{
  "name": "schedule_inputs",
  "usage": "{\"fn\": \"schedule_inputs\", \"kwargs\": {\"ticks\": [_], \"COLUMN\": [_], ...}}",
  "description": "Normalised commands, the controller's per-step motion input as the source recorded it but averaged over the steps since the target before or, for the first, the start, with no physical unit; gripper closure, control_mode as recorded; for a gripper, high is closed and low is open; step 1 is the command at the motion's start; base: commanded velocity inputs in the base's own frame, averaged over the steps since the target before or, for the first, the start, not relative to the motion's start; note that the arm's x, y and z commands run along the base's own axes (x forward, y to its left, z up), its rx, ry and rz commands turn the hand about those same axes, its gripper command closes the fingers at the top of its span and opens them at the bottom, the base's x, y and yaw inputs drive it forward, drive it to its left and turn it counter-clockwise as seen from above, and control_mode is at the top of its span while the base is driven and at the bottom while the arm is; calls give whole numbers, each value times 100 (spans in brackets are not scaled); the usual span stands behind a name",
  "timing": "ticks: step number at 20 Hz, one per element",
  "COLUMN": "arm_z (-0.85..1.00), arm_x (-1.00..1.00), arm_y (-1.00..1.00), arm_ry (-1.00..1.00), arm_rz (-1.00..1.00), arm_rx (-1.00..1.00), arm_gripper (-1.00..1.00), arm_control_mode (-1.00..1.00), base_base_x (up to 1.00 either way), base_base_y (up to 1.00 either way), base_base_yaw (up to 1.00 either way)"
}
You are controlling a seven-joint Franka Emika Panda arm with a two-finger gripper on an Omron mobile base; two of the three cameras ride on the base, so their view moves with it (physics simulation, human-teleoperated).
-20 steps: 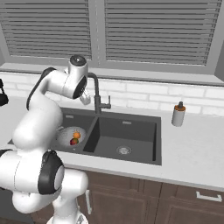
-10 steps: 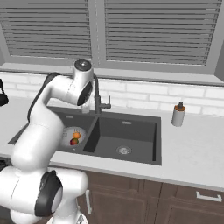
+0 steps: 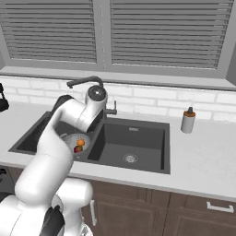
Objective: Put the colander in the sink, put the mango, tangerine in the colander, and turn on the sink faucet and pour water over the colander.
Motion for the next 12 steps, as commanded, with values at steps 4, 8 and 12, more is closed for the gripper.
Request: {"fn": "schedule_inputs", "kwargs": {"ticks": [4, 8, 12], "arm_z": [-5, -4, -3], "arm_x": [25, 14, 29], "arm_y": [-8, 0, -22], "arm_ry": [9, 1, 0], "arm_rz": [-40, -35, -19], "arm_rx": [48, 50, 45], "arm_gripper": [-100, -100, -100], "arm_control_mode": [-100, -100, -100], "base_base_x": [0, 0, 0], "base_base_y": [0, 0, 0], "base_base_yaw": [0, 0, 0]}}
